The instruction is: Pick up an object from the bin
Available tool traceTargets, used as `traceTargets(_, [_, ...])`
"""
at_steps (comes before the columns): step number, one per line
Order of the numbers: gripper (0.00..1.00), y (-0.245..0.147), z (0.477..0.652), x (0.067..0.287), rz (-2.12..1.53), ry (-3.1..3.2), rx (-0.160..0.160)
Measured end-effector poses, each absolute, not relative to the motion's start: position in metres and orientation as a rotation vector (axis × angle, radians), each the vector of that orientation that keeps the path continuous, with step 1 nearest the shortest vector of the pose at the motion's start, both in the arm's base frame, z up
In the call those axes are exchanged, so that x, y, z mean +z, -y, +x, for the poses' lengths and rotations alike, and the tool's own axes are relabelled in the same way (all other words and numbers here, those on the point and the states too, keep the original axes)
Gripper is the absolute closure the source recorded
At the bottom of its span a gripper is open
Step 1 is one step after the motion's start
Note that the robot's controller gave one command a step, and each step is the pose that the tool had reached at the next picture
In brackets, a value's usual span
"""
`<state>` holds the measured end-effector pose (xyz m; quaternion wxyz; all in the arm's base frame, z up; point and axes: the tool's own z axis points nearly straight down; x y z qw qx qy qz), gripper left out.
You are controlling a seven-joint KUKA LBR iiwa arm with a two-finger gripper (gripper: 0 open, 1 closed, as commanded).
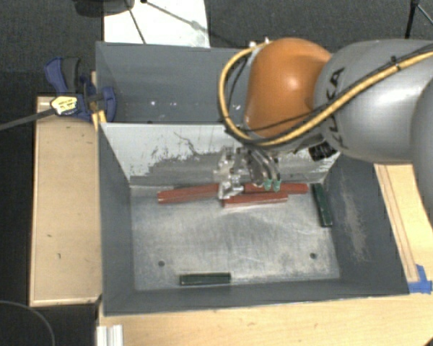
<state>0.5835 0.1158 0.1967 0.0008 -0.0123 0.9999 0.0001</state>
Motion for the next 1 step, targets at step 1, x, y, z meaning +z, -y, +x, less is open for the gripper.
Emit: traceTargets(1, [1.00,-0.1058,0.5781,0.2311,0.098,-3.142,0.000])
